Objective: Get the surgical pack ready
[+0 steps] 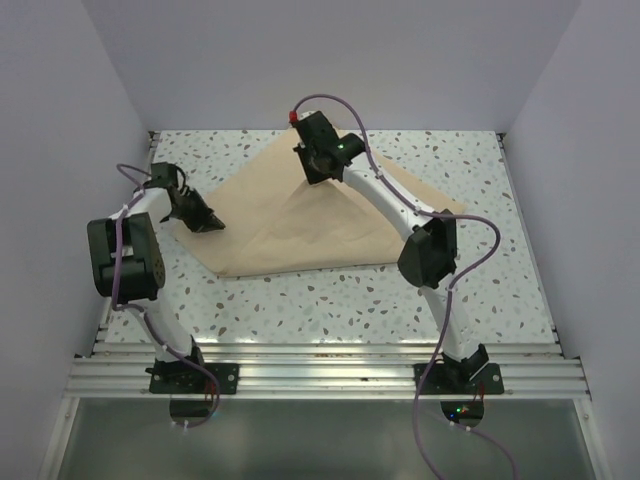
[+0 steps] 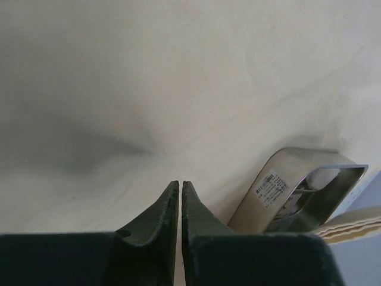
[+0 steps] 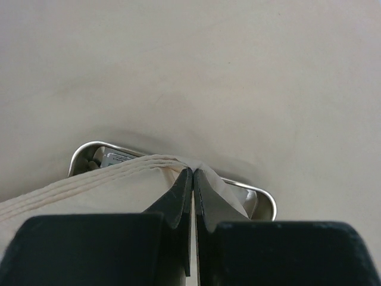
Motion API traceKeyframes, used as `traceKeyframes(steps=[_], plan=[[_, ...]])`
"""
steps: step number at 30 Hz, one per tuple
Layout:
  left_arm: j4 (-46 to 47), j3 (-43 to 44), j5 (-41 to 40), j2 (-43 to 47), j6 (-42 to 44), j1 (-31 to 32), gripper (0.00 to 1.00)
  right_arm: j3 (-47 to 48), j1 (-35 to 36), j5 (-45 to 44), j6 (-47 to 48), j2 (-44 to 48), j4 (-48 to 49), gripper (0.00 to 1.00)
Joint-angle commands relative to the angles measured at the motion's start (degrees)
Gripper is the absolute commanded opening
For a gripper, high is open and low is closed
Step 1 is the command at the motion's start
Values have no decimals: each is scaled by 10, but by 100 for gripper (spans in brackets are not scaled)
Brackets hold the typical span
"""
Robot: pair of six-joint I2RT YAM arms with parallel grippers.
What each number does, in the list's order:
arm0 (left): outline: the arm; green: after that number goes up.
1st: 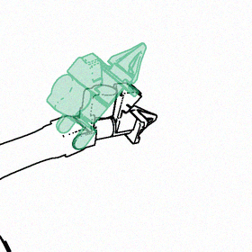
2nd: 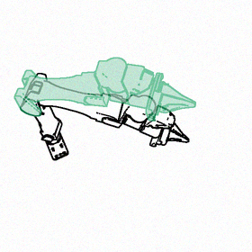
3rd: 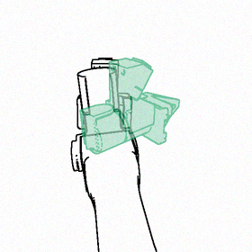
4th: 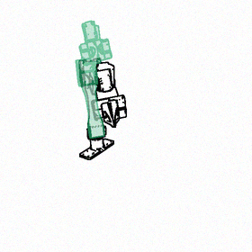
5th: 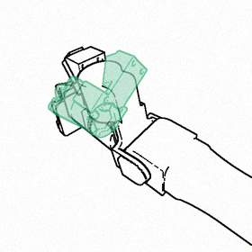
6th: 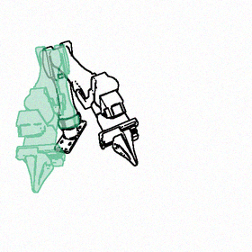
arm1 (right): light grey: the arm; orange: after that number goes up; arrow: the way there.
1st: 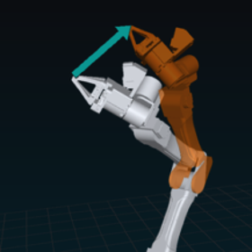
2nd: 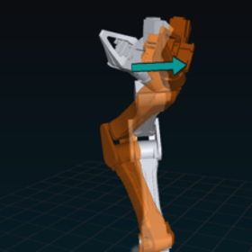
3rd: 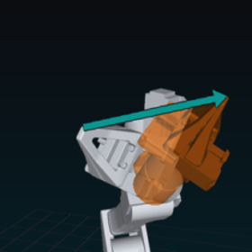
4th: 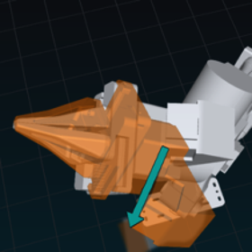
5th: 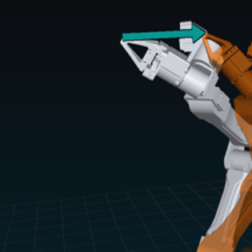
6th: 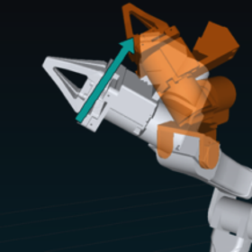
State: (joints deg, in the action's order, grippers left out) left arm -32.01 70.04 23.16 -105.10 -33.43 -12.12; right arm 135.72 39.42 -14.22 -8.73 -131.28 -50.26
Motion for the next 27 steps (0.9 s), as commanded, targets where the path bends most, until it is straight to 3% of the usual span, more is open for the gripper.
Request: traceKeyframes(steps=[1,5,11,27], plan=[[48,33,68,-36,-7,37,7,21,-7,34,12,-2,36,0],[54,26,105,-56,-12,75,0,34,-19,46,-6,-19,34,0],[30,-45,143,-19,-1,77,0,28,-30,39,-33,-29,53,0],[-56,-126,126,44,59,76,0,51,-47,18,-53,-99,82,0]])
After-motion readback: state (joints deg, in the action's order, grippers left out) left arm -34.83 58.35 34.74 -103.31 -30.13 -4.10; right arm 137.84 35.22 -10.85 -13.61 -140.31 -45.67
